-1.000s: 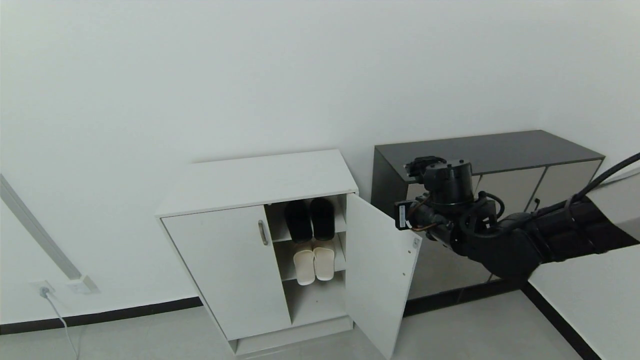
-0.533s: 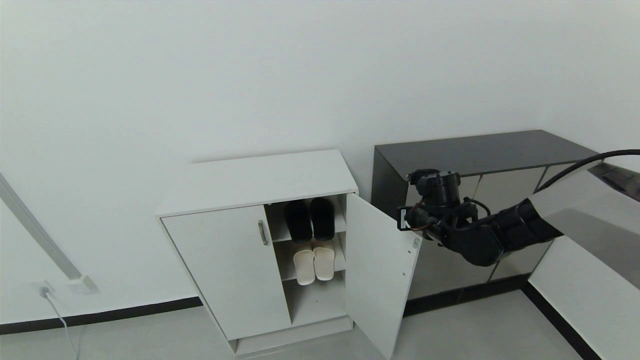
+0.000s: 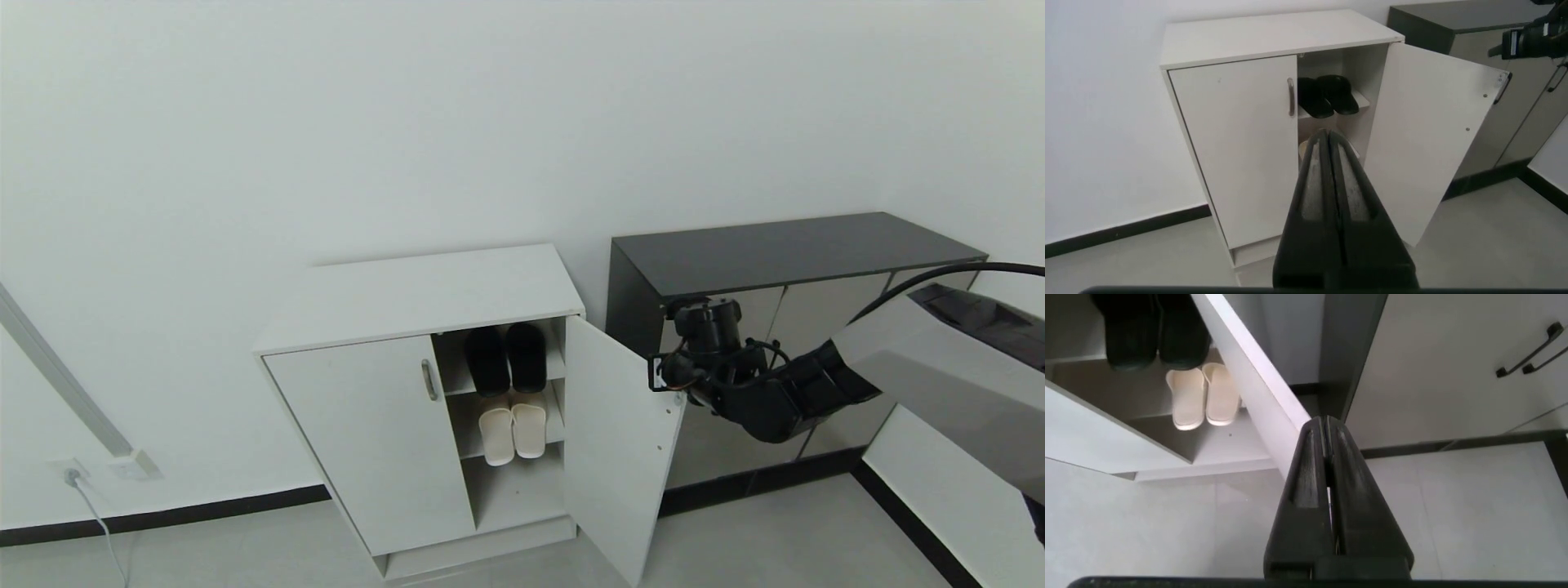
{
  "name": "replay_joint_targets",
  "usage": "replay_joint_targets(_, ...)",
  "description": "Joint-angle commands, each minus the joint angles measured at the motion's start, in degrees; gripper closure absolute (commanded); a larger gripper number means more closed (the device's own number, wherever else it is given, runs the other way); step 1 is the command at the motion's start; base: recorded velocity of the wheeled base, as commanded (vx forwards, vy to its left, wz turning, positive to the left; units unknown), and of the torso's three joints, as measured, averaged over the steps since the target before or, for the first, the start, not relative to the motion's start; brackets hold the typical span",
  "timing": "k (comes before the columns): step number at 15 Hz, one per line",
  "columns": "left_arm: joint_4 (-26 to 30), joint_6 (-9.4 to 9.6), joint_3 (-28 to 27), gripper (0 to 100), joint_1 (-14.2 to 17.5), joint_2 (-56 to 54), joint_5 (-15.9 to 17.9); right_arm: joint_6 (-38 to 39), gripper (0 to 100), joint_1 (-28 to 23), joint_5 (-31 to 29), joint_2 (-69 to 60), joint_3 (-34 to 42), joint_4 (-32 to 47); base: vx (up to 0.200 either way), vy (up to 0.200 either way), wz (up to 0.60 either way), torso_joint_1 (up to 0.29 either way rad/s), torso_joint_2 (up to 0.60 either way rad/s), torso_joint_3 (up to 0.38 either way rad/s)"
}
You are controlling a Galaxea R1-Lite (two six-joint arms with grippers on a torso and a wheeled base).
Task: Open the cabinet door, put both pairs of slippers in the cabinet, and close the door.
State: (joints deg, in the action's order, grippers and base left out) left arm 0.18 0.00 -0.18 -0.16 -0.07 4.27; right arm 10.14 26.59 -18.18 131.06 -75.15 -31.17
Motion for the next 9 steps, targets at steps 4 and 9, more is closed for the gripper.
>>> replay_joint_targets(4, 0.0, 0.0, 0.0, 100, 0.0, 0.1, 0.0, 0.0, 100, -0.6, 0.0, 1.5, -0.6, 0.0, 0.0, 0.0, 0.0, 0.0, 0.0, 0.0)
replay_joint_targets(9, 0.0, 0.0, 0.0, 100, 0.0, 0.1, 0.0, 0.0, 100, -0.6, -0.2, 2.4, -1.4, 0.2, 0.0, 0.0, 0.0, 0.0, 0.0, 0.0)
